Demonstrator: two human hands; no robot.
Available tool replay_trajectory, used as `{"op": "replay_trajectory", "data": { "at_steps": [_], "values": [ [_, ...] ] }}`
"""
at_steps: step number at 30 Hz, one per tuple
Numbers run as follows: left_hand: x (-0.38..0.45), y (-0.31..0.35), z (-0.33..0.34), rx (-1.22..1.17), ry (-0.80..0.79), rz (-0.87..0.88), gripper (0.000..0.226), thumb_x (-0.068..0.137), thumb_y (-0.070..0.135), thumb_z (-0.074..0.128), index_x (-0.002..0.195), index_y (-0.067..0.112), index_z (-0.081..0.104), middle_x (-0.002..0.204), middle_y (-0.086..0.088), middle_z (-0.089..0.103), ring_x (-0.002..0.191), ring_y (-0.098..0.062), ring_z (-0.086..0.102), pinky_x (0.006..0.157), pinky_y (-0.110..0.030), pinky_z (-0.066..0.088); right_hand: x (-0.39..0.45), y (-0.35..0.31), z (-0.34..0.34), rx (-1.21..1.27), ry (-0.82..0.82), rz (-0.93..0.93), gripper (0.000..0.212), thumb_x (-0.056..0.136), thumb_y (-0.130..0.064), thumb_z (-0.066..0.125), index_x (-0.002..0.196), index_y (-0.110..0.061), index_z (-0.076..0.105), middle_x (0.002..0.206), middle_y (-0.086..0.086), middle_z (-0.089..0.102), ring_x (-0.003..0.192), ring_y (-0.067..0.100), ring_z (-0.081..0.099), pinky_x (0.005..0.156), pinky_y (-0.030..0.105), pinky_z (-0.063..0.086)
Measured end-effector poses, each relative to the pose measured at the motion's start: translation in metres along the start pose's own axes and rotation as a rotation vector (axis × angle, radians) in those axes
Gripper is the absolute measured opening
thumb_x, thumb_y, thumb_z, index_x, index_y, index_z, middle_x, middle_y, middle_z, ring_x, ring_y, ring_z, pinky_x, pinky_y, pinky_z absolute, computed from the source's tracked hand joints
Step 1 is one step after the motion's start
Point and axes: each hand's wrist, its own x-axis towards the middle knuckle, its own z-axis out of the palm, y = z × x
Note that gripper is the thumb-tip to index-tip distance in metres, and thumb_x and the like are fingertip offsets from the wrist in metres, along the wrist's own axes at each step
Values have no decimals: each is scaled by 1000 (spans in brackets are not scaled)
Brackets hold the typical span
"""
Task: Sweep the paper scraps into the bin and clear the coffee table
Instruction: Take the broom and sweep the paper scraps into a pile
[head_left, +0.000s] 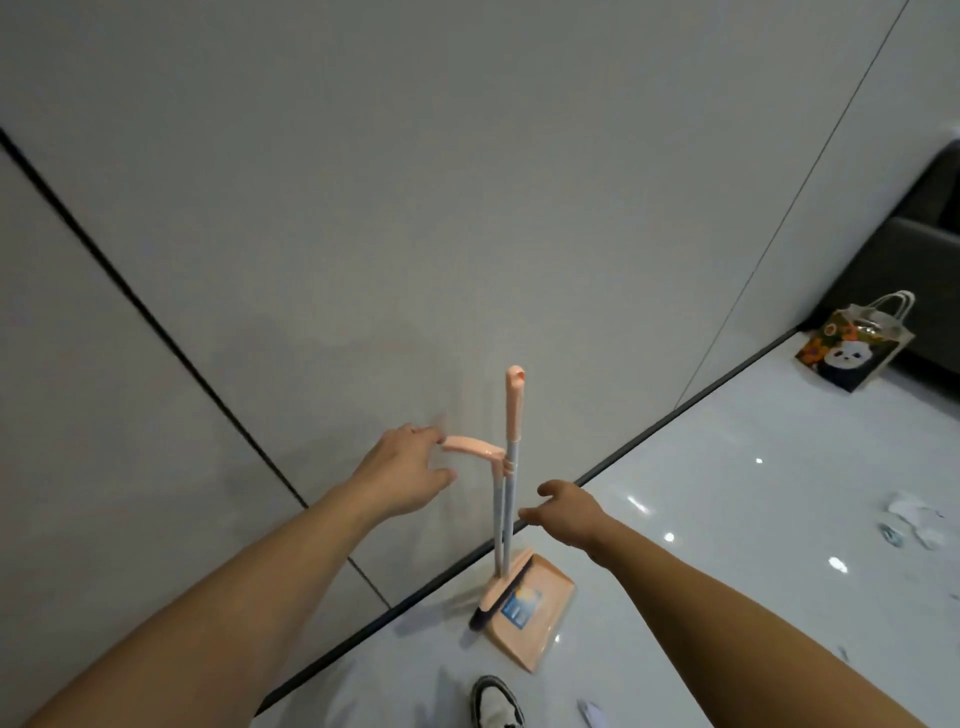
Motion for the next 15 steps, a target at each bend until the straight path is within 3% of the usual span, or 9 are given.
{"op": "replay_trajectory", "data": {
  "at_steps": [4,6,9,12,15],
  "values": [
    [64,-7,8,32,-59,41,50,83,43,65,127,20,57,121,-6,56,116,-26,51,95,-30,41,64,-8,0,232,-12,153,33,96,-23,60,125,-7,59,120,12,61,100,26,63,82,37,59],
    [88,-8,19,54,-87,73,51,82,41,65,128,20,56,124,-5,54,119,-25,49,97,-30,40,86,-11,4,446,3,265,19,96,-14,54,110,-4,64,106,16,64,90,29,66,81,43,61],
    [116,-5,43,103,-179,148,58,84,39,63,137,20,48,138,-2,45,130,-23,38,107,-33,35,118,-12,15,783,8,421,24,97,-17,54,106,3,65,90,19,60,68,28,60,64,35,57],
    [137,0,66,176,-303,227,65,88,37,58,146,18,36,149,-4,37,139,-23,26,114,-34,26,143,-14,30,1088,-29,547,26,98,-25,57,107,-1,61,81,16,51,59,24,46,63,34,51],
    [145,3,80,315,-355,326,54,89,38,55,140,28,41,139,-2,47,130,-25,38,109,-40,31,157,-14,42,1275,-42,623,19,92,-21,59,102,-5,60,71,12,47,51,21,41,65,36,52]
  ]
}}
